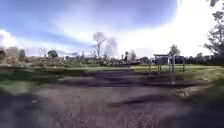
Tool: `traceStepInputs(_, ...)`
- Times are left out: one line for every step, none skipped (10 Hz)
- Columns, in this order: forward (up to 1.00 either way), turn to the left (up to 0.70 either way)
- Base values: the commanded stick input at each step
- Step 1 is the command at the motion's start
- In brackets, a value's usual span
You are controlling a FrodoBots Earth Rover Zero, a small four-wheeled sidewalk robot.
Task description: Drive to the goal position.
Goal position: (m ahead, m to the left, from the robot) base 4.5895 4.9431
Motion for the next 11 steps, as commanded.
traceStepInputs(0.85, -0.34)
traceStepInputs(0.85, -0.34)
traceStepInputs(0.85, -0.34)
traceStepInputs(0.85, -0.02)
traceStepInputs(0.85, -0.01)
traceStepInputs(0.85, 0.00)
traceStepInputs(0.85, 0.00)
traceStepInputs(0.85, 0.00)
traceStepInputs(0.85, 0.00)
traceStepInputs(0.85, 0.00)
traceStepInputs(0.85, 0.00)
